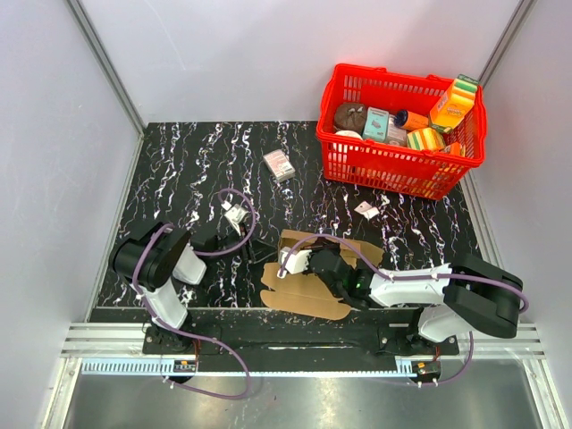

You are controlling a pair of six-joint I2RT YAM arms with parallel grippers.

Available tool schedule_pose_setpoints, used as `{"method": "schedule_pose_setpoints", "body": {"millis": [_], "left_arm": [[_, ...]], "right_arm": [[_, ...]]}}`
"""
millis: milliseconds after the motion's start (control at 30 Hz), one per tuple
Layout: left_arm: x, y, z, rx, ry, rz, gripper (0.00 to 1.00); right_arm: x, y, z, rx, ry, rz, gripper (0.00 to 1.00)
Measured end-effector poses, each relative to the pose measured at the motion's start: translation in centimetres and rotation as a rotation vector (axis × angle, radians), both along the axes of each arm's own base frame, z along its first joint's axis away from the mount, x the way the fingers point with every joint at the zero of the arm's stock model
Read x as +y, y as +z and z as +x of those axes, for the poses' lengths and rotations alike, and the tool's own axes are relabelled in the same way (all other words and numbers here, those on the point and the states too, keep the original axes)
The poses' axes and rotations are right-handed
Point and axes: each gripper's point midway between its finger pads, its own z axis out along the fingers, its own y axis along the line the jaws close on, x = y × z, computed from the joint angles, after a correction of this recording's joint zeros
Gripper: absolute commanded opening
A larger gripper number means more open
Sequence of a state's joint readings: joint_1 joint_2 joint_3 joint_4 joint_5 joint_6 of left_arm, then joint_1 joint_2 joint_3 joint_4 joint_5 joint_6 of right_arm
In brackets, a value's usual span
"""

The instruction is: Fold the paper box

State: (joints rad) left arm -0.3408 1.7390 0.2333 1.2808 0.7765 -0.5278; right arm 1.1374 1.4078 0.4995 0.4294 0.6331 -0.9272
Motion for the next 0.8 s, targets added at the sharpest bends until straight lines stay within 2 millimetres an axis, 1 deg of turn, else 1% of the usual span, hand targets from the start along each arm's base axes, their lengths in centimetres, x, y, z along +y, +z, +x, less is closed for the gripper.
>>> {"method": "schedule_pose_setpoints", "body": {"millis": [33,133,267,300,400,433,500,567,667,800], "left_arm": [[-0.1,0.0,-0.1,0.000,-0.004,0.000,0.42],[-0.2,-0.2,-0.6,0.002,-0.013,0.004,0.50],[-0.2,0.0,-1.3,-0.005,-0.023,0.005,0.55],[-0.3,0.2,-1.4,-0.010,-0.027,0.004,0.58],[-0.4,0.4,-1.7,-0.026,-0.035,0.003,0.63],[-0.5,0.4,-1.7,-0.029,-0.039,0.004,0.66],[-0.6,0.4,-1.8,-0.034,-0.044,0.007,0.68],[-0.7,0.4,-1.9,-0.038,-0.049,0.009,0.73],[-0.8,0.4,-2.0,-0.047,-0.057,0.012,0.76],[-1.1,0.4,-2.1,-0.059,-0.066,0.015,0.77]], "right_arm": [[0.0,0.0,0.0,-0.001,0.000,-0.001,0.00],[0.1,-0.1,0.1,-0.004,0.002,-0.006,0.00],[0.1,-0.1,0.2,-0.011,-0.002,-0.008,0.00],[0.1,-0.1,0.3,-0.012,-0.001,-0.007,0.00],[0.2,-0.1,0.3,-0.013,-0.002,-0.005,0.00],[0.2,-0.2,0.3,-0.013,-0.002,-0.005,0.00],[0.2,-0.1,0.3,-0.013,-0.002,-0.004,0.00],[0.2,-0.2,0.3,-0.013,-0.002,-0.004,0.00],[0.2,-0.2,0.3,-0.012,-0.002,-0.004,0.00],[0.2,-0.2,0.3,-0.012,-0.003,-0.002,0.00]]}}
